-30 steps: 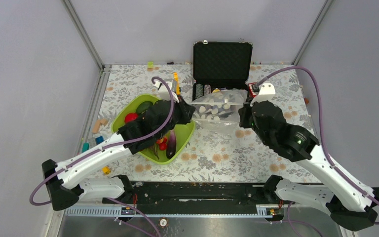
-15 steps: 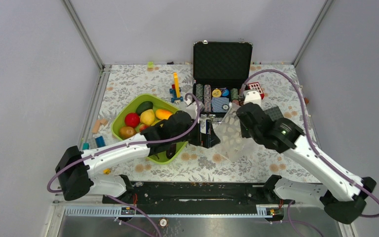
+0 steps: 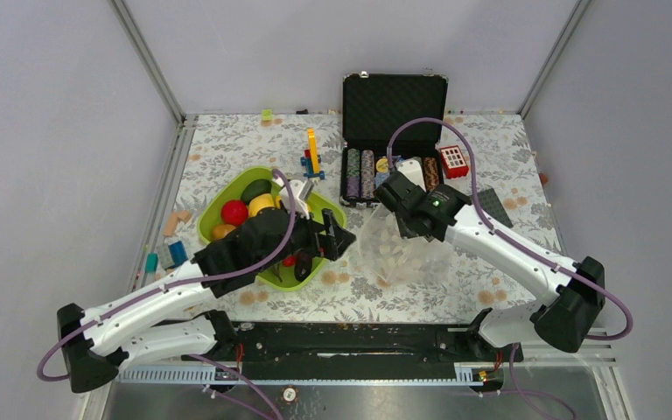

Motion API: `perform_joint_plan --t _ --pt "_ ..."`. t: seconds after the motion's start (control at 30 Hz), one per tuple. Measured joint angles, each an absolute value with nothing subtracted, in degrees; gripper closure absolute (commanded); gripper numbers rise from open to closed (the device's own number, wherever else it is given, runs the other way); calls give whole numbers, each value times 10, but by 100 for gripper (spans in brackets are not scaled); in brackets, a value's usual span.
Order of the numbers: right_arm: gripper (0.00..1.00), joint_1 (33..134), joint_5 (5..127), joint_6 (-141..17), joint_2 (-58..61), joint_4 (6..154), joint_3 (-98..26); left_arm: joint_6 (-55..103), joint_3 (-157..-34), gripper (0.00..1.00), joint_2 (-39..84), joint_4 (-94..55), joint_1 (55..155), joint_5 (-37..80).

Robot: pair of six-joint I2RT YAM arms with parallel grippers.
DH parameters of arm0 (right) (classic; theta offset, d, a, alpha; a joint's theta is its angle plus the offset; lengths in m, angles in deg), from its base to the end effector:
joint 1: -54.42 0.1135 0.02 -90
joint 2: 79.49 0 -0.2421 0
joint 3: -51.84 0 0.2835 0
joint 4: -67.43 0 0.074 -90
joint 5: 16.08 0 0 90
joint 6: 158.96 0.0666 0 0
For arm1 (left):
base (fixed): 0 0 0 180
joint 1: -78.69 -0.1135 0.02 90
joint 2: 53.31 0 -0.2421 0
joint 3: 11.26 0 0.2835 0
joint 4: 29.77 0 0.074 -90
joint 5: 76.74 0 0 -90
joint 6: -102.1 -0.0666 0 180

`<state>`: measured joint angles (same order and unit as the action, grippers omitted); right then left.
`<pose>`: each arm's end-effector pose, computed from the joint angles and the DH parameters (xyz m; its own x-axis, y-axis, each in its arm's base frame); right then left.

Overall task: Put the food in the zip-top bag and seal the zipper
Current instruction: Open the zipper of the food storage bag, then pick up the fake fruit from the bin.

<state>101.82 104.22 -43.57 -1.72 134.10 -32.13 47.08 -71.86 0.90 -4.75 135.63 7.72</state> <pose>0.2382 0.2094 0.2663 -0.7324 -0.2495 -0.6335 -0.1696 0.9680 -0.1853 0.1653 -0.2421 0.2966 -0.5924 -0.1359 -0.7941 0.5427 0.6612 -0.5180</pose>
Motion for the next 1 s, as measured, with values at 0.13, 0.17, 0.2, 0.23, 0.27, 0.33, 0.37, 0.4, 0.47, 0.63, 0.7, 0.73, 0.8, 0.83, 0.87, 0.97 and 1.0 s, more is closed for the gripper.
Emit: perform_joint_plan --t 0.13,0.17,0.2,0.23,0.27,0.33,0.37,0.4,0.47,0.63,0.7,0.73,0.8,0.83,0.87,0.97,1.0 --pt "100 1018 1031 -436 -1 1327 -339 494 -719 1 -19 33 1344 -25" --pt "100 1018 1027 -436 0 1322 -341 502 -718 1 -21 53 1336 -45" --pt "100 1018 1025 -436 0 1317 -341 512 -718 1 -23 74 1327 -63" --pt "100 1018 1022 -437 0 1311 -341 521 -718 1 -24 91 1317 -78" --pt "100 1018 1019 -437 0 1307 -341 532 -717 1 -24 109 1306 -90" --pt "100 1018 1017 -438 0 1297 -340 557 -715 1 -25 145 1273 -109" --pt "100 1018 1017 -439 0 1294 -339 570 -712 1 -26 161 1251 -114" --pt "100 1018 1017 -439 0 1289 -337 582 -707 1 -26 176 1223 -117" --pt "100 1018 1017 -441 0 1285 -334 599 -698 1 -26 195 1180 -122" --pt "100 1017 1017 -444 0 1281 -327 638 -677 1 -16 220 1101 -127" --pt "100 1016 1018 -445 0 1280 -325 653 -669 1 -7 218 1083 -129" --pt "100 1016 1018 -445 0 1279 -325 661 -663 1 -3 216 1073 -129" --pt "100 1016 1018 -445 0 1279 -324 674 -652 1 5 212 1059 -129" --pt "100 1015 1018 -445 0 1278 -324 681 -645 1 10 208 1051 -129" --pt "100 1015 1018 -445 0 1278 -324 686 -640 1 14 203 1044 -129" --pt "100 1015 1018 -445 0 1278 -324 701 -624 1 36 180 1027 -129" --pt "100 1015 1018 -445 0 1278 -324 704 -619 2 46 172 1021 -128"
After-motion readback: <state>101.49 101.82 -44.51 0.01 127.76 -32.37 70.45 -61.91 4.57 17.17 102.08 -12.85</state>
